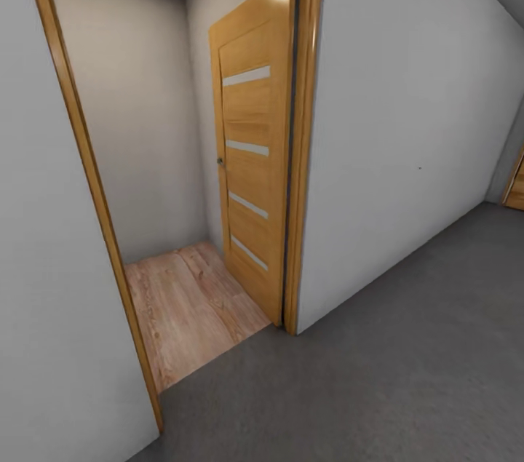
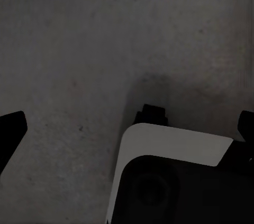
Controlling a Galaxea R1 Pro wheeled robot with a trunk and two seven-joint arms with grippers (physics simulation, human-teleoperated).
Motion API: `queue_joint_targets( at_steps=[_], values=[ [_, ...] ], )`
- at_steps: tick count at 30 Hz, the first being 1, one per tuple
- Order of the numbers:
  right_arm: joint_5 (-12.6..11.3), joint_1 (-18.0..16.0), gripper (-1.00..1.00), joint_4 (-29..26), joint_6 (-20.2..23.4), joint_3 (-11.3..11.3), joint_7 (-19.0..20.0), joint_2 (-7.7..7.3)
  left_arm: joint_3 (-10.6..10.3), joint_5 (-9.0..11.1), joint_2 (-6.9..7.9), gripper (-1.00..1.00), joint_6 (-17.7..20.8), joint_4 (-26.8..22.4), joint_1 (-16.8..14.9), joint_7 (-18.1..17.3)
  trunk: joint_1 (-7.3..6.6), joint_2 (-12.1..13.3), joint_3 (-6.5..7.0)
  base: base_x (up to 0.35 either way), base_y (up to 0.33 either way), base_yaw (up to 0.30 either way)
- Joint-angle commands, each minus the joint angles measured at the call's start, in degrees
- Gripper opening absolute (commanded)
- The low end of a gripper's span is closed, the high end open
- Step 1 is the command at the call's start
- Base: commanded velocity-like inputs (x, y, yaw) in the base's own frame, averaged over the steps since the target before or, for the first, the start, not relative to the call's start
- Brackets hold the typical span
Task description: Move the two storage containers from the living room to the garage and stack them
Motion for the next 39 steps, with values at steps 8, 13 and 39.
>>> queue_joint_targets(
  at_steps=[8,13,39],
  values=[
    [-0.60,-0.03,1.00,0.18,-0.47,0.48,-0.04,0.04,0.29,0.36,0.00,1.00,0.13,-0.03,-0.03,0.15,0.01,-0.04,-0.06,0.016,0.000,0.000],
    [-0.61,-0.04,1.00,0.17,-0.42,0.49,-0.04,0.05,0.29,0.36,-0.01,1.00,0.20,-0.03,-0.03,0.15,0.01,-0.04,-0.06,0.050,0.000,0.000],
    [-0.65,-0.08,1.00,0.17,-0.37,0.43,-0.04,0.14,0.29,0.34,-0.01,1.00,0.13,-0.03,-0.03,0.07,0.01,-0.04,-0.06,0.263,0.000,0.000]
  ],
)
